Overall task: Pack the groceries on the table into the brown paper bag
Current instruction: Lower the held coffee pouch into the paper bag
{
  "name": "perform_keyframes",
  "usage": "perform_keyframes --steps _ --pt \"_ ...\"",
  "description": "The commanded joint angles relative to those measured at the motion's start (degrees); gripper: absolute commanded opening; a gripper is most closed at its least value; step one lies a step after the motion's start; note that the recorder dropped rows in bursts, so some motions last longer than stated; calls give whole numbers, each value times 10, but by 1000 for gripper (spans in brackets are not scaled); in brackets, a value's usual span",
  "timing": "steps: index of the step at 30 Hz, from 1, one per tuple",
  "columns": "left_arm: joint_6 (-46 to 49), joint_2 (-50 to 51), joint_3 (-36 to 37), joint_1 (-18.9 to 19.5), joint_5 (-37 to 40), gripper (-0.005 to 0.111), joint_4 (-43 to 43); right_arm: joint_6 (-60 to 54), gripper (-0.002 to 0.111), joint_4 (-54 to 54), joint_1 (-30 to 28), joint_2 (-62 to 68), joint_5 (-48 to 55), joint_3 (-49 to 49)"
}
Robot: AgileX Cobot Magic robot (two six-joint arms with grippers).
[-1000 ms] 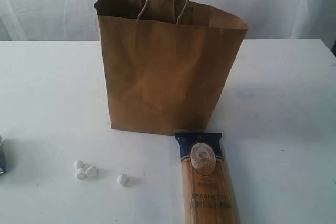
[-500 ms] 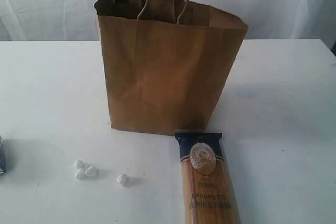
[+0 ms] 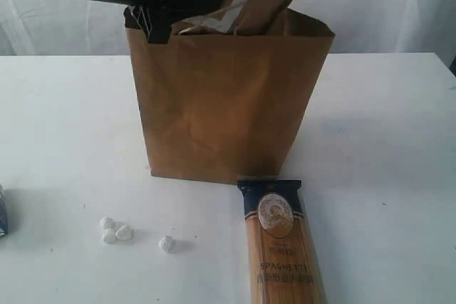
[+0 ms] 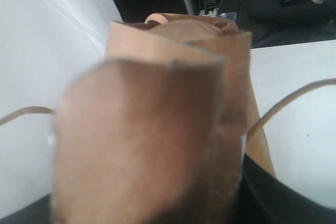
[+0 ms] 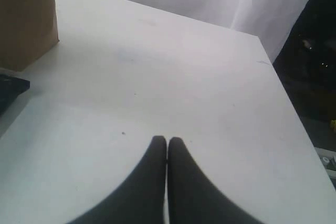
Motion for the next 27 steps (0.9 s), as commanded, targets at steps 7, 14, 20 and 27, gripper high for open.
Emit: perform_keyframes --steps 7,14,20,27 --pt "15 -6 -2 0 -20 1 -17 0 0 -1 -1 -2 -2 0" --pt "16 -6 -2 0 -21 38 -17 0 0 -1 -1 -2 -2 0" --pt "17 -6 -2 0 -22 52 -17 0 0 -1 -1 -2 -2 0" --pt "-9 -6 -2 0 -4 52 -17 0 0 -1 -1 -2 -2 0"
